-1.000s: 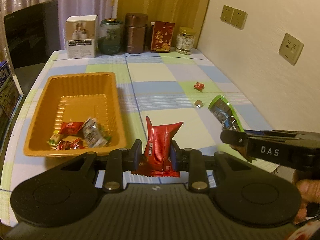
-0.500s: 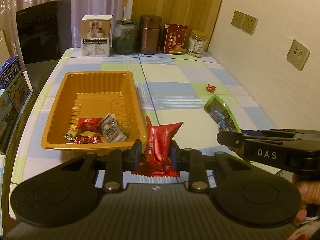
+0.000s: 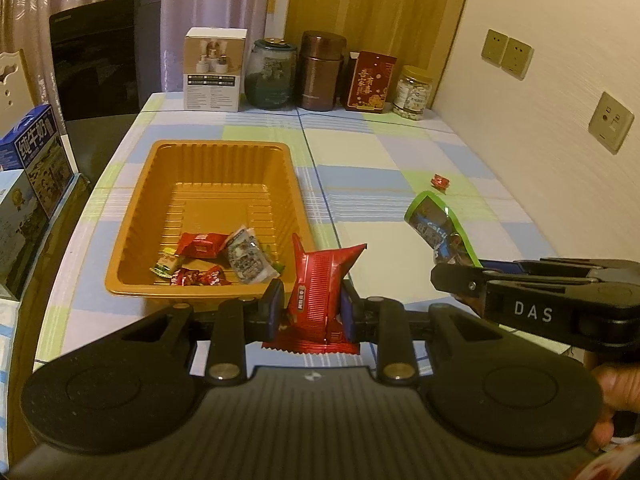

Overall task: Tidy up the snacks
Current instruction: 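Carry the red packet and green-and-white candy over the orange tray with both tools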

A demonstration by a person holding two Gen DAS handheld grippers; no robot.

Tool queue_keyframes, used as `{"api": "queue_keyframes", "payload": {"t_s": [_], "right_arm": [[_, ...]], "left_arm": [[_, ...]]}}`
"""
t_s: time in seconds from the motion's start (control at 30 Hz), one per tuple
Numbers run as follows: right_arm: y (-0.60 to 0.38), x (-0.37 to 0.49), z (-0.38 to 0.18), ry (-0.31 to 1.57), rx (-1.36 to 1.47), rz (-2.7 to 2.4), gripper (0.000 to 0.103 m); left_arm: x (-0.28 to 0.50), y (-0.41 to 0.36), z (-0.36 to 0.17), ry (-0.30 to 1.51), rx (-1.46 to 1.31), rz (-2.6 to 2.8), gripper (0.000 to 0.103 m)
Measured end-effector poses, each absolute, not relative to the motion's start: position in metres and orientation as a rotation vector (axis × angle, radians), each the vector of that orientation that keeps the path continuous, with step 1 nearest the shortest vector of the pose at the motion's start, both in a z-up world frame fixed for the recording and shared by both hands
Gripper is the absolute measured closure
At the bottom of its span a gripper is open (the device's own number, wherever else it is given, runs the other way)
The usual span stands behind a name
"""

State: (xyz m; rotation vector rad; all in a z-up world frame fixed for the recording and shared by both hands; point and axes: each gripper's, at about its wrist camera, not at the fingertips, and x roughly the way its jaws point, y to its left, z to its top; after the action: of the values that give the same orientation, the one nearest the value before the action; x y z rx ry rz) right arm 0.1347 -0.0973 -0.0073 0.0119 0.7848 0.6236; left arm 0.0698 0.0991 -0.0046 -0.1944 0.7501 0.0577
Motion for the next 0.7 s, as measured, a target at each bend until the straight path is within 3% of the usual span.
{"api": "queue_keyframes", "payload": {"t_s": [0.7], "right_arm": [[-0.048, 0.16, -0.019, 0.804, -0.014, 0.689, 0.078]], "left_arm": [[0.088, 0.149, -0.021, 0.767, -0.244, 0.136, 0.077]]}}
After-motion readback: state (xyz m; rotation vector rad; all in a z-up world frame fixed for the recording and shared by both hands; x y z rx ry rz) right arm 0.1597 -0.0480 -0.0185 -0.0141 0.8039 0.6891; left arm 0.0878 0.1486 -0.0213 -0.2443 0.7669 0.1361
